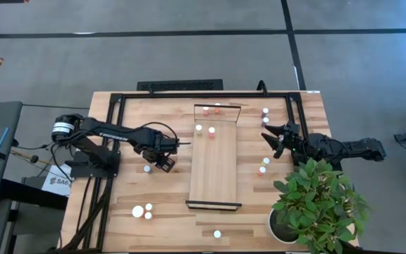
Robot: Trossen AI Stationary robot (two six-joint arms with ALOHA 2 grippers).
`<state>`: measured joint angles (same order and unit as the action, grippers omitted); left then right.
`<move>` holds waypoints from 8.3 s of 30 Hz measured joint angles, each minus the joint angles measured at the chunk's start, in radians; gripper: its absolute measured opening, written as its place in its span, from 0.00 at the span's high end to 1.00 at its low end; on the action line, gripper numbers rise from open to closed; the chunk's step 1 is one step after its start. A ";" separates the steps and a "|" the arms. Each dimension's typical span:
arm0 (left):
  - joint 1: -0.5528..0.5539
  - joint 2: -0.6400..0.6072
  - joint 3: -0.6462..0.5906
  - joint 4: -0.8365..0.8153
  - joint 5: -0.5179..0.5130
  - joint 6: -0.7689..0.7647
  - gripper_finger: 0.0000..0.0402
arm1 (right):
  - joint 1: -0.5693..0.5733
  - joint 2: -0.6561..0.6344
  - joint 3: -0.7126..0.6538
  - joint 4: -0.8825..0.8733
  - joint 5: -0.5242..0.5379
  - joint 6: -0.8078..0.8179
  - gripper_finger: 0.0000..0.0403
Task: Pick and place medicine bottles onto shelf by color
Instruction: Put the pink pill bottle on the shelf, then put the purple pill bottle on the shelf
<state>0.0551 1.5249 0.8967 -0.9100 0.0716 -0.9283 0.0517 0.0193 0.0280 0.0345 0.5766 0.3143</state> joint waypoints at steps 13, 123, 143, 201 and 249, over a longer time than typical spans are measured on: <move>0.077 0.000 0.085 -0.010 -0.008 0.083 0.74 | 0.000 0.000 0.000 0.000 0.000 0.000 0.38; 0.150 0.685 1.460 -0.599 -0.235 0.626 0.53 | 0.000 0.000 0.000 0.001 0.000 0.000 0.38; 0.390 0.605 1.420 -0.281 -0.240 0.537 0.53 | -0.004 0.000 0.000 0.001 0.023 0.000 0.38; 0.500 0.852 1.411 -0.314 0.055 0.135 0.52 | -0.004 0.000 0.000 0.002 0.026 0.000 0.38; 0.536 0.966 1.411 -0.270 0.087 -0.002 0.52 | -0.004 0.000 0.000 0.003 0.026 0.000 0.38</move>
<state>0.5911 2.4905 2.3074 -1.1797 0.1581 -0.9298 0.0479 0.0195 0.0277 0.0372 0.6022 0.3141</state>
